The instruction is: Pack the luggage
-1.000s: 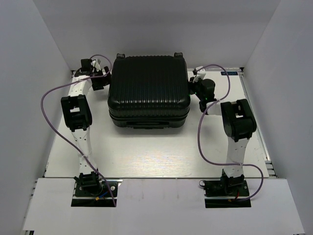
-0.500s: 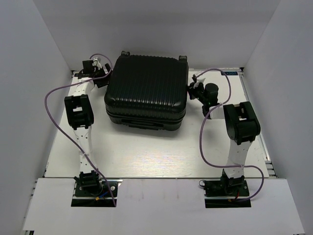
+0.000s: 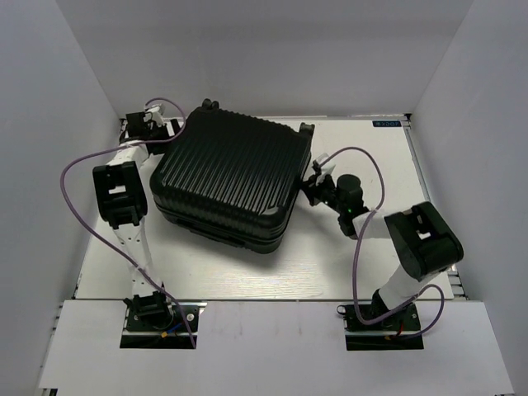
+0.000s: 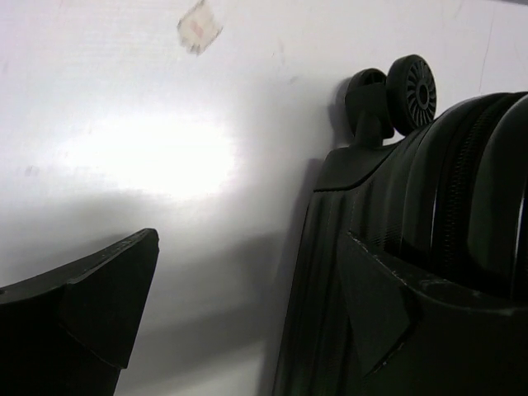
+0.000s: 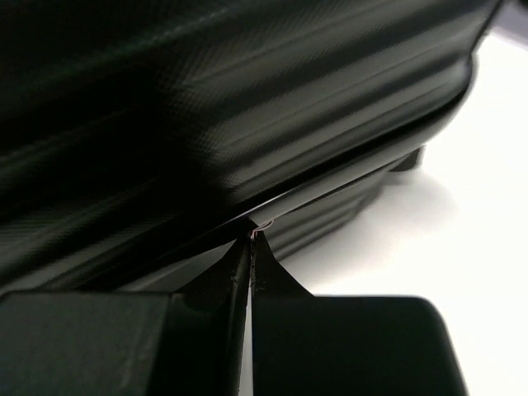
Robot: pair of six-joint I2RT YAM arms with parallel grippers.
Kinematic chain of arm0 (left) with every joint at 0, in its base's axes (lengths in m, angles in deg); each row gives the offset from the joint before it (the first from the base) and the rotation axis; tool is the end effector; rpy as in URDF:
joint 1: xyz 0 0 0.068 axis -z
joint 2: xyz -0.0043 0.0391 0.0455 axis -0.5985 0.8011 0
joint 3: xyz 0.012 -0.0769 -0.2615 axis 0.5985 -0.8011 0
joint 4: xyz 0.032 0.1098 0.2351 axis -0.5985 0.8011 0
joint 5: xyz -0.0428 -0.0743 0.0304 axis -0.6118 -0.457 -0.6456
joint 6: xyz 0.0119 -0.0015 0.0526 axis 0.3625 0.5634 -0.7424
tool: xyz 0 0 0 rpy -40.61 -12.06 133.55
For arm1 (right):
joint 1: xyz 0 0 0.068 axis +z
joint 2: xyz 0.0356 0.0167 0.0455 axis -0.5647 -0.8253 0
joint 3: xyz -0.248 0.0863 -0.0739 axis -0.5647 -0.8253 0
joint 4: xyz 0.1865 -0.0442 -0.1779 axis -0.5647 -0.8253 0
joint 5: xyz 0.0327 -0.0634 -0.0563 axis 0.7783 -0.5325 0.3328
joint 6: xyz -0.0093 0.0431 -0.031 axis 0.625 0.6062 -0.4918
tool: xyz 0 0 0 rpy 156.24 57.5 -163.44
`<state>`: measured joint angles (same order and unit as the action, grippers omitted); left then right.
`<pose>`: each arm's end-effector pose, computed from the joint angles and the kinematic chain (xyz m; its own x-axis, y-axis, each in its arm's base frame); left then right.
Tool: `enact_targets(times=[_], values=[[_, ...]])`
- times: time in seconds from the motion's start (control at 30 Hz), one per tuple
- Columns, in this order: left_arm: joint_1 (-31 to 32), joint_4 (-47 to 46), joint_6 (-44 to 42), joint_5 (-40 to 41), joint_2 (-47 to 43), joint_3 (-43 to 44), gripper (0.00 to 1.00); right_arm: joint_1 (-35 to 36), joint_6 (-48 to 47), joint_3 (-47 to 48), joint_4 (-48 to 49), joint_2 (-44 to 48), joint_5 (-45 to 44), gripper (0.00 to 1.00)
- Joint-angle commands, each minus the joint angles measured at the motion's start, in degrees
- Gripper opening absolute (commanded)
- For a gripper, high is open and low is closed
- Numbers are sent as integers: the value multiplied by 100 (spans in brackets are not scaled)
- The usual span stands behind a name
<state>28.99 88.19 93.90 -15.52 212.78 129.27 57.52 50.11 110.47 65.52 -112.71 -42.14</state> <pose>0.5124 0.0525 0.1798 -0.6798 -0.1938 -0.7073 0.1658 0.8989 -0.4056 0.2982 0.1384 0.1773 -0.0829 -0.0905 -0.9924 -0.6401 0.7681 -0.0166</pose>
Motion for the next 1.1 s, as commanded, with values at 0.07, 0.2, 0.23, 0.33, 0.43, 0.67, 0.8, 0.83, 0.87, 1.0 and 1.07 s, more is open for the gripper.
enact_targets(times=[0.07, 0.2, 0.23, 0.33, 0.43, 0.67, 0.8, 0.83, 0.87, 1.0, 1.07], values=[[163, 213, 450, -2285, -820, -677, 100, 1229, 1128, -695, 463, 672, 1120, 0], [56, 186, 749, -2488, -399, -290, 100, 1140, 1471, -916, 164, 857, -1188, 0], [56, 177, 793, -2532, -302, -98, 100, 1036, 1489, -881, 163, 884, -1595, 0], [65, -235, 1145, -2682, -108, -35, 100, 913, 1507, -548, 215, 621, -2396, 0], [65, -429, 1233, -2717, 50, 148, 100, 789, 1717, 32, 181, 182, -3074, 0], [48, -474, 1303, -2805, 489, 702, 100, 403, 1394, 1544, 617, -1181, -4132, 0], [56, -613, 1469, -2849, 718, 896, 99, 209, 717, 1527, 1946, -1655, -1521, 0], [56, -631, 1583, -2831, 762, 949, 99, 157, 846, 1545, 1756, -1621, -1372, 0], [30, -649, 1654, -2805, 762, 976, 99, 139, 865, 1571, 1615, -1578, -1153, 0], [-84, 157, 1953, -1328, 52, 355, 100, 121, 882, 1369, 1413, -1305, -685, 0], [-119, 1829, 2015, 1192, -859, 229, 100, 138, 909, 1334, 1122, -1183, -736, 0]])
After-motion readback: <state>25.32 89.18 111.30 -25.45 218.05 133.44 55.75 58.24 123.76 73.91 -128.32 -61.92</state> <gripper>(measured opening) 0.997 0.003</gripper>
